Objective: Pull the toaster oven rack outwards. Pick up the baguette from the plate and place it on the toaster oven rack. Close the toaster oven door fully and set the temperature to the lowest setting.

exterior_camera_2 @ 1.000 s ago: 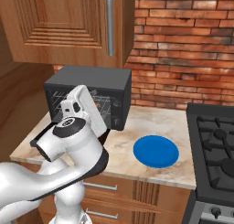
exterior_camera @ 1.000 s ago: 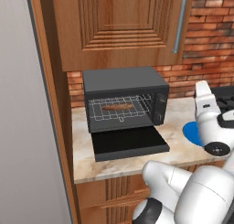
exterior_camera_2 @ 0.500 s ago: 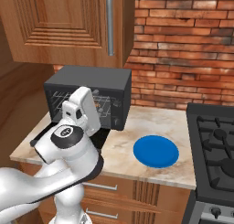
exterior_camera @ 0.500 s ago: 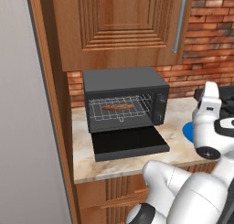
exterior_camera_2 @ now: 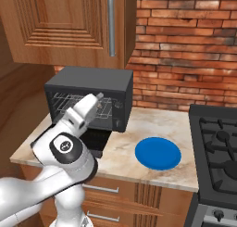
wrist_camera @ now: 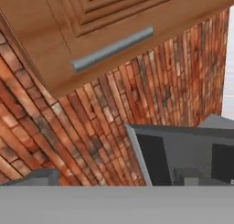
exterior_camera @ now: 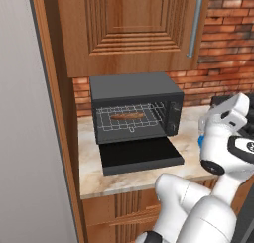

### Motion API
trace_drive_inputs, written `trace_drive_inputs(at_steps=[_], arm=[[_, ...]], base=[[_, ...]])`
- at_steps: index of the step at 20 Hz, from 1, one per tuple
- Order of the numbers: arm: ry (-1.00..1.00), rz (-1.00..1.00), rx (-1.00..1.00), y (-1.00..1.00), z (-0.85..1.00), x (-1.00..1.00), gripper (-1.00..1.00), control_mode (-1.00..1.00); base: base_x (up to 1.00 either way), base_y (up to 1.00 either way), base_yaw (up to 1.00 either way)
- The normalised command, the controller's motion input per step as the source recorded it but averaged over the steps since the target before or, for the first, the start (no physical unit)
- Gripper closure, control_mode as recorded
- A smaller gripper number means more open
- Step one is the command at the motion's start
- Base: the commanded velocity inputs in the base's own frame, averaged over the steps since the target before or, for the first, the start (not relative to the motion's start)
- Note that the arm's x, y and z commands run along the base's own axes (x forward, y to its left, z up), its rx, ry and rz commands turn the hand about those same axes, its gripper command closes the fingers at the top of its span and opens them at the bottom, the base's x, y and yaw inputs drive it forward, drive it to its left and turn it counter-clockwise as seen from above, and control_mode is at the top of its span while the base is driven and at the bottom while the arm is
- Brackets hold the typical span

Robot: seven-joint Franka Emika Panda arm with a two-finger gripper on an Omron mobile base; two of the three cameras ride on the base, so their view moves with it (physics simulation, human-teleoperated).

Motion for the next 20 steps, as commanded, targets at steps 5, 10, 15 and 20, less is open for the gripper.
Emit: trace_drive_inputs(at_steps=[5,10,15,20], arm=[[-0.42,0.09,0.54,0.00,0.17,0.00,-1.00,-1.00],[-0.30,0.11,0.55,0.00,0.21,0.00,-1.00,-1.00],[-0.16,0.20,0.56,0.00,0.17,0.00,-1.00,-1.00],[-0.11,0.30,0.63,-0.09,0.13,-0.02,-1.00,-1.00]], base=[[0.00,0.00,0.00],[0.00,0.00,0.00],[0.00,0.00,0.00],[0.00,0.00,0.00]])
